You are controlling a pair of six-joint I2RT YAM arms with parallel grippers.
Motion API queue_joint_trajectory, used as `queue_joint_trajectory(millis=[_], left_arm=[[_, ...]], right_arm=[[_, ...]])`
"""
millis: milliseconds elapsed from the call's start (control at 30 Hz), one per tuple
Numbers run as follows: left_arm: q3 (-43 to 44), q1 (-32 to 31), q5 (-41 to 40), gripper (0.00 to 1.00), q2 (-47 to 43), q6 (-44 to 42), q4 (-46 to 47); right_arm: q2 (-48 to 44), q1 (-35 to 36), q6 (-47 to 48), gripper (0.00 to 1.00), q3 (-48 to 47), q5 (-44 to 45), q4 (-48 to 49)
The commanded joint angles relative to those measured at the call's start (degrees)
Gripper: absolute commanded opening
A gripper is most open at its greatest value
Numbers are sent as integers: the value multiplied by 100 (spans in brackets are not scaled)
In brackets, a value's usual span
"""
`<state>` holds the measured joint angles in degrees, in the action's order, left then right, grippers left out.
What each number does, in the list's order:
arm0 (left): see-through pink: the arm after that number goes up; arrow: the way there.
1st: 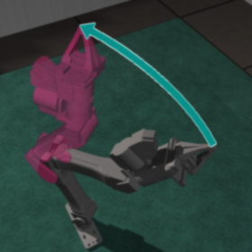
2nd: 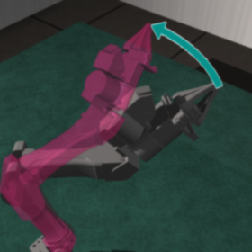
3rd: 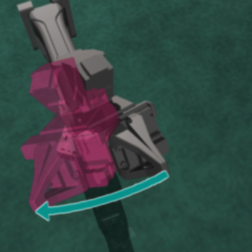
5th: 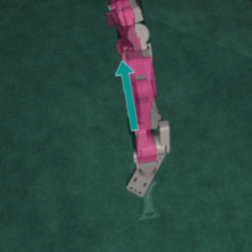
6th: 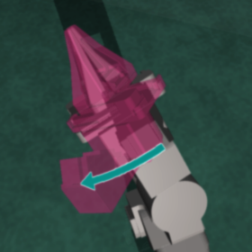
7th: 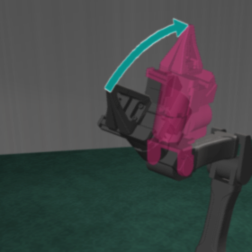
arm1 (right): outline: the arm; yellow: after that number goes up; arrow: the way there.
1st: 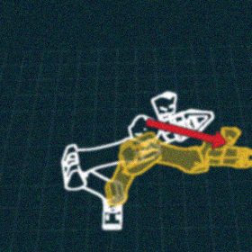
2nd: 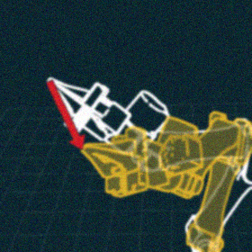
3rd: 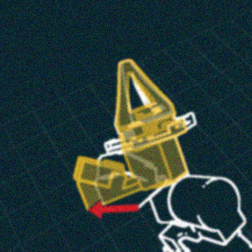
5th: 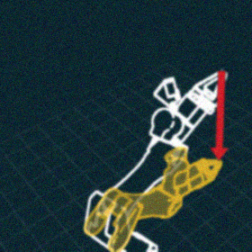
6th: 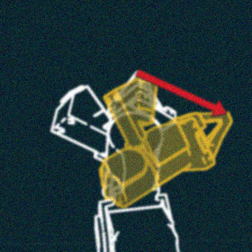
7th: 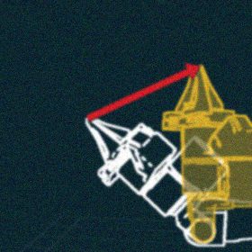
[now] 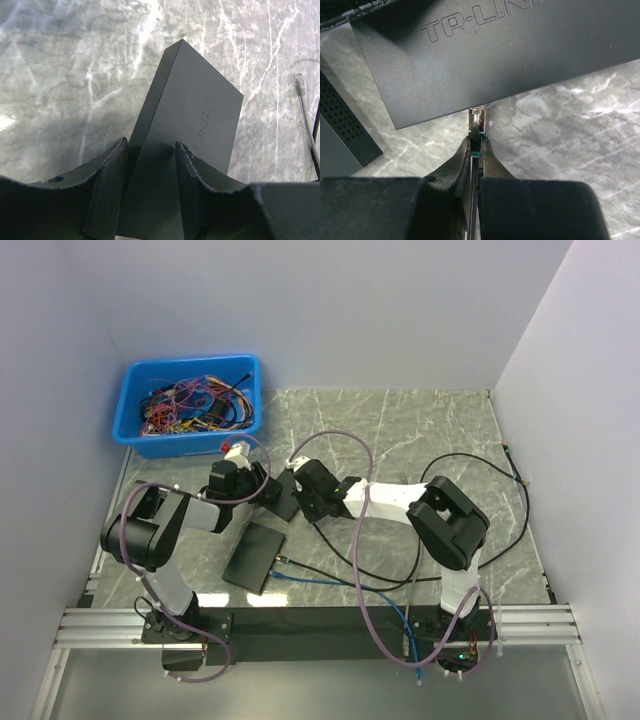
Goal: Insert the plug into the switch port
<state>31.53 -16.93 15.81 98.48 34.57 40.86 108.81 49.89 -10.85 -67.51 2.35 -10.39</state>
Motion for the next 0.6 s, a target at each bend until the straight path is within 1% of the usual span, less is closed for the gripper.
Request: queue_joint_trajectory(millis=[0, 100, 200, 367, 467, 500, 567], left_arm=[[29, -320, 783, 47, 31, 33, 142], [-6, -373, 686, 47, -249, -20, -43], [11, -408, 502, 47, -504, -160, -402], [108, -408, 414, 47, -619, -275, -702], [125, -408, 265, 47, -689, -232, -886], [134, -408, 82, 47, -811, -222, -957], [221, -408, -139, 47, -979, -205, -1378]], right_arm=[[-351, 39, 101, 0, 193, -209, 775], [-510, 47, 101, 0, 386, -243, 960], [-686, 38, 101, 0, 598, -481, 1152], [-739, 39, 110, 0, 669, -692, 1320], [-730, 47, 118, 0, 651, -570, 1251], [-730, 39, 118, 0, 634, -473, 1224], [-721, 39, 101, 0, 607, -359, 1137]])
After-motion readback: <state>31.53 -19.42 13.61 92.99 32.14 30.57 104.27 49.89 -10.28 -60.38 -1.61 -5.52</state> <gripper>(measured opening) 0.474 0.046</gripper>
